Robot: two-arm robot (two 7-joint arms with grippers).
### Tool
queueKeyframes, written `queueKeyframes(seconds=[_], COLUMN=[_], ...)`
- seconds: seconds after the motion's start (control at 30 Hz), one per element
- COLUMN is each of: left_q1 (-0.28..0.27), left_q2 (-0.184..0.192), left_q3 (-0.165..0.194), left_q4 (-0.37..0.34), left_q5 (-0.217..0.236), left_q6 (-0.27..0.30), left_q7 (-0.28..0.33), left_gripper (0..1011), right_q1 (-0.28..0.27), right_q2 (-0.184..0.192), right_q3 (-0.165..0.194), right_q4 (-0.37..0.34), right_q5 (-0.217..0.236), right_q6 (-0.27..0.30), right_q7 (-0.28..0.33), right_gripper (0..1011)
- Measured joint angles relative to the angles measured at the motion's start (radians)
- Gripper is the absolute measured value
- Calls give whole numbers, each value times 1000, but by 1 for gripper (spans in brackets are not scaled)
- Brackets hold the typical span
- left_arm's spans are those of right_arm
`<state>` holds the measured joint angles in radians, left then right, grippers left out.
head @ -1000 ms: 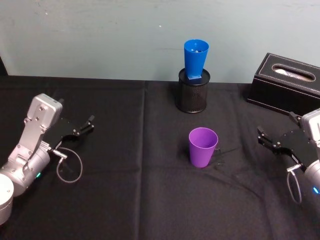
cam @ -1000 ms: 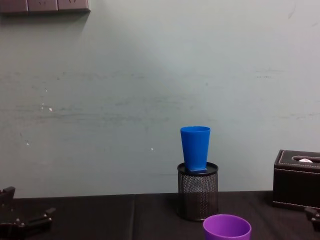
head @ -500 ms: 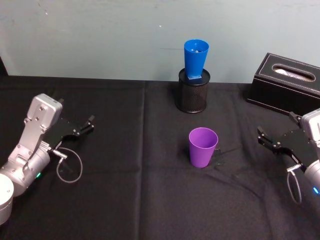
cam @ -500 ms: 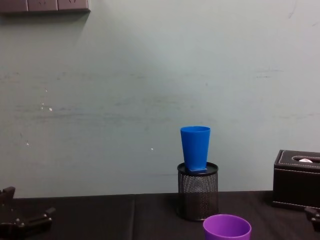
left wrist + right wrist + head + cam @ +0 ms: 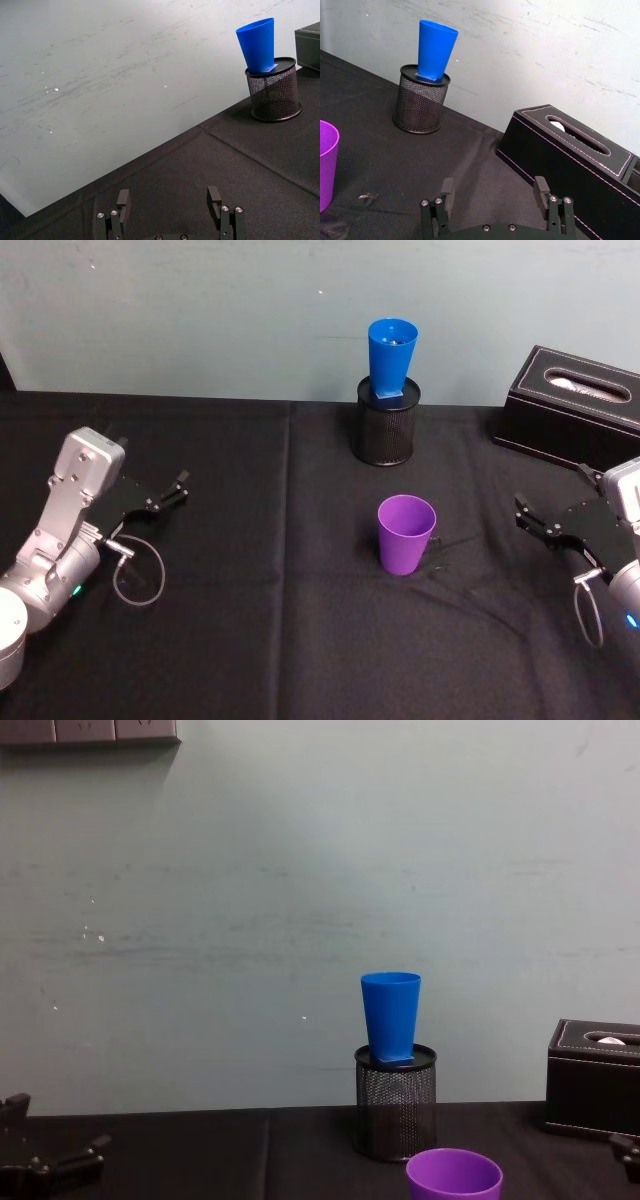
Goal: Pick up one cup with a gripper and tap it against the other cup.
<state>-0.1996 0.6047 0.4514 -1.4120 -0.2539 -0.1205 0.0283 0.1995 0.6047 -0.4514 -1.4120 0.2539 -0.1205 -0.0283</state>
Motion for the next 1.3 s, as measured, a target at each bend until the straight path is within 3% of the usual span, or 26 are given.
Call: queueKeyframes(seconds=[0.97, 1.3], left_q1=[0, 0], left_q2=[0, 0], left_q3=[0, 0], left_q4=[0, 0], left_q5=[0, 0], left_q6=[0, 0], left_q7=[0, 0], left_gripper=[1005, 1005], right_q1=[-1, -63], right_q2=[-1, -3], right_q3=[2, 53], right_q4=[0, -73], right_q5=[0, 41], right_q6=[-2, -37], right_q7=[1, 55], right_gripper=[1003, 1003])
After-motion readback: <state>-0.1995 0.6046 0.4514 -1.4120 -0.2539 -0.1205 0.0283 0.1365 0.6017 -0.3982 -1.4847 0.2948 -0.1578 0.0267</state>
